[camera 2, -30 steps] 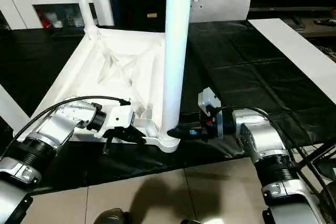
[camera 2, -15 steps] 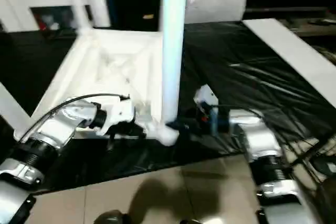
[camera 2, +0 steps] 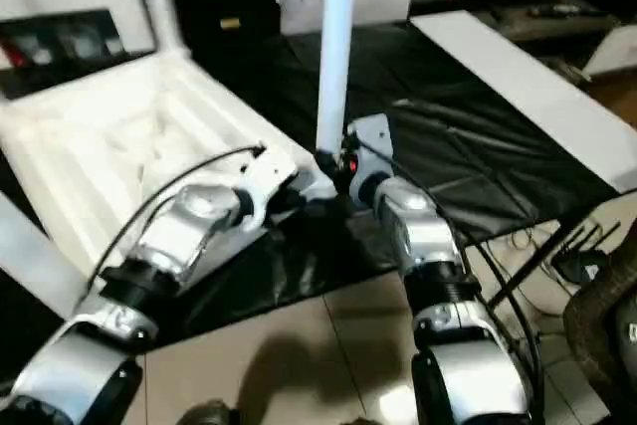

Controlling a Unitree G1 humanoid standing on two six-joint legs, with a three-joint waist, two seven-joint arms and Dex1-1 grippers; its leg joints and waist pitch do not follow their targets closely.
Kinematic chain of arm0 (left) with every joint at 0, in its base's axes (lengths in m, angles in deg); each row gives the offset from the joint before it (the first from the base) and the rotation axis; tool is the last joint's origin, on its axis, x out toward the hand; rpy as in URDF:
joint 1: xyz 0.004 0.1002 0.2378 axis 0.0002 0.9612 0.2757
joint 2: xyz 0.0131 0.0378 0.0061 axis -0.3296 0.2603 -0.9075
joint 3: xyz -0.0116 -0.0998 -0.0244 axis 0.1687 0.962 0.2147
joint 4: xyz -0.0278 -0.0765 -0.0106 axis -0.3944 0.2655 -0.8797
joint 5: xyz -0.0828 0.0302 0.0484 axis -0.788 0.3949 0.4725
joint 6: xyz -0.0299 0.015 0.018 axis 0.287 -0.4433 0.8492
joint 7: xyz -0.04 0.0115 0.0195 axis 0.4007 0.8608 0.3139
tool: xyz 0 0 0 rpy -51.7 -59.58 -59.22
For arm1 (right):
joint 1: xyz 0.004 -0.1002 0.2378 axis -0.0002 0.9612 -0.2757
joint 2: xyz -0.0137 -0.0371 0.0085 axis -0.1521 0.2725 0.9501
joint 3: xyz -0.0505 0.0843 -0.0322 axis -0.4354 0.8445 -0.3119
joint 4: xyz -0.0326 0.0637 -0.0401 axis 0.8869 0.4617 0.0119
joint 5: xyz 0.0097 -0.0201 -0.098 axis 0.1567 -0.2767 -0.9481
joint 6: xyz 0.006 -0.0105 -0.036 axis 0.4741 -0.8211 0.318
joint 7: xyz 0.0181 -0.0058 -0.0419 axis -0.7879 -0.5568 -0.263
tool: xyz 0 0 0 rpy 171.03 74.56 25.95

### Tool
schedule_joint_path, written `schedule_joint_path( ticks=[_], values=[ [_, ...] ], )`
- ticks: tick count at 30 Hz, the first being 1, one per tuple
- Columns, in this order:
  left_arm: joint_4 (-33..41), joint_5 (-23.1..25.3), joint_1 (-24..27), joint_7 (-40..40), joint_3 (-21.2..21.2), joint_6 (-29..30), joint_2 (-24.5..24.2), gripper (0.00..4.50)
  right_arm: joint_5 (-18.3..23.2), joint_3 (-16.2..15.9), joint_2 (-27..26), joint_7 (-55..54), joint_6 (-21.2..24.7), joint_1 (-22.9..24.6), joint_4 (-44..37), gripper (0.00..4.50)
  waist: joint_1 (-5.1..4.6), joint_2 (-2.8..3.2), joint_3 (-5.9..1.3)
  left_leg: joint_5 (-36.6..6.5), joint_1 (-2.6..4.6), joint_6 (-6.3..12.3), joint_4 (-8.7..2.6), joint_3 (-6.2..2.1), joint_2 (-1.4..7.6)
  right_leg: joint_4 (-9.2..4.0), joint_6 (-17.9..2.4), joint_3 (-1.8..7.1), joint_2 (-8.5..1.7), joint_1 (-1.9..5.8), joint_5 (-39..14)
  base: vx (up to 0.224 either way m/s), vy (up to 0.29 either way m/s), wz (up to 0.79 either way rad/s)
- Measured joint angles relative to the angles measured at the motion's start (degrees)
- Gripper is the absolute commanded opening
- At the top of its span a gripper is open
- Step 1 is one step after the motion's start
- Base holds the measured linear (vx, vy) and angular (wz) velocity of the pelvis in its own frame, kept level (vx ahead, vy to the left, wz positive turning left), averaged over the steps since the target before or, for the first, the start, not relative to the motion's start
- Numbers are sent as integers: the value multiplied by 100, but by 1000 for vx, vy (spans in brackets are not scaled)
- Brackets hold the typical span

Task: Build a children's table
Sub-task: Rotate leg to tighten

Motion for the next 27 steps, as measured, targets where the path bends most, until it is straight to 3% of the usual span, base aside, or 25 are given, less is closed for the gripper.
schedule_joint_path(
  ticks=[5, 9, 16, 22, 27],
  values=[
    [94, -1, 24, -150, -259, -52, -31, 0, -24, 19, 155, 68, -271, 120, 70, 302, 174, 2, 2, 21, 13, 18, -22, 45, 2, -15, 5, 17, -14, 4, 16, 0, 0, 0],
    [123, 8, 66, -366, -370, -233, -222, 0, 21, -3, 377, 519, -570, 294, -14, 334, 203, 2, 2, 26, 19, 29, -25, 101, 2, -54, 22, 64, -18, 1, 66, 0, 0, 0],
    [-28, 14, 122, -1019, -568, -1095, -755, 0, 149, -154, 1100, 2029, -828, 727, -499, 386, 266, 6, 4, 42, 25, 53, -50, 149, 1, -166, 49, 95, -16, 18, 187, 0, 0, 0],
    [-290, -54, 43, -1910, -717, -1862, -1227, 0, 332, -369, 1720, 3436, -852, 924, -895, 386, 266, 4, 4, 50, 41, 66, -52, 185, 1, -208, 54, 124, -19, 33, 235, 0, 0, 0],
    [-285, -228, 51, -2915, -921, -2432, -1547, 0, 502, -593, 1924, 4305, -726, 916, -895, 386, 383, 6, 4, 53, 38, 71, -53, 200, 5, -207, 53, 124, -25, 33, 235, 0, 0, 0]
  ],
)
